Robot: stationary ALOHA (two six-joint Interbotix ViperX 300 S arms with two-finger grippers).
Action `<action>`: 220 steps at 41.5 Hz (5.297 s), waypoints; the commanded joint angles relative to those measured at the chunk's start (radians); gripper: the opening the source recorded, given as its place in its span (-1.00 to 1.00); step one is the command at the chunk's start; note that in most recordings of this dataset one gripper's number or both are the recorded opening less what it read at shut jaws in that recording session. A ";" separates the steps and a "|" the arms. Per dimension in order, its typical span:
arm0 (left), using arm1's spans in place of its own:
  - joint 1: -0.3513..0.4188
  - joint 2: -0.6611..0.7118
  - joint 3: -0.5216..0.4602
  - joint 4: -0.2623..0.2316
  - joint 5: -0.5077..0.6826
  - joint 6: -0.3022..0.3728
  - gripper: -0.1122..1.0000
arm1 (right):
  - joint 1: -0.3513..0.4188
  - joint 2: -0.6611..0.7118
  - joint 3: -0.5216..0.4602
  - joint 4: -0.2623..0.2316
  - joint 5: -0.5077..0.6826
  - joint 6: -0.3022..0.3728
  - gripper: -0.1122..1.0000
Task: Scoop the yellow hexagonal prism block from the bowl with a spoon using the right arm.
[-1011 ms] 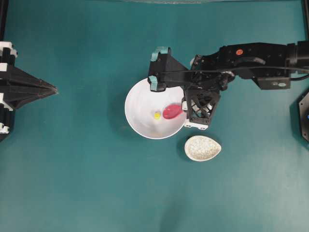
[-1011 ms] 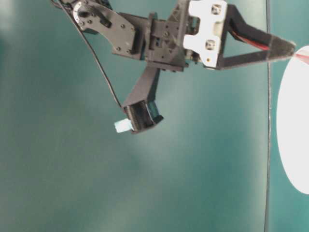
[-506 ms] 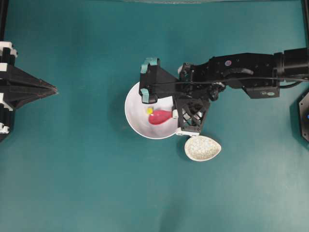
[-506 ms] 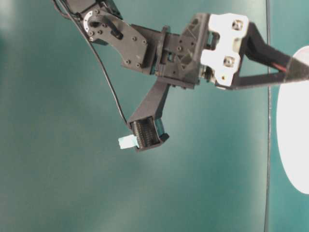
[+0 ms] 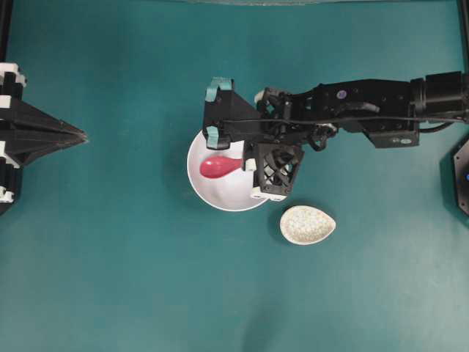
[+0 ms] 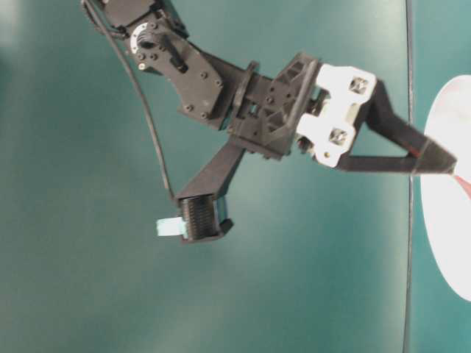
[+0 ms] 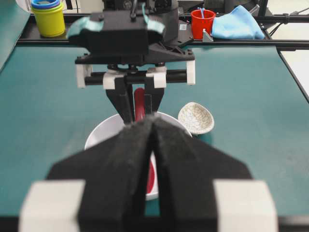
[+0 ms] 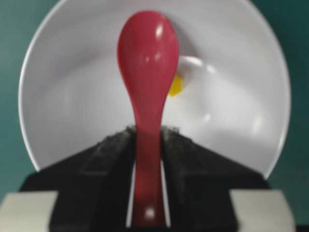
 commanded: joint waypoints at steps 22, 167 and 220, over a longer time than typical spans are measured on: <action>0.000 0.003 -0.031 0.002 -0.005 0.000 -0.80 | 0.003 -0.210 -0.044 -0.034 0.213 0.017 -0.35; 0.000 0.003 -0.032 0.002 -0.003 0.000 -0.80 | -0.018 -0.202 -0.032 -0.031 0.397 0.149 -0.35; 0.000 0.003 -0.034 0.002 -0.003 0.000 -0.80 | -0.014 -0.020 -0.041 -0.014 0.224 0.156 -0.35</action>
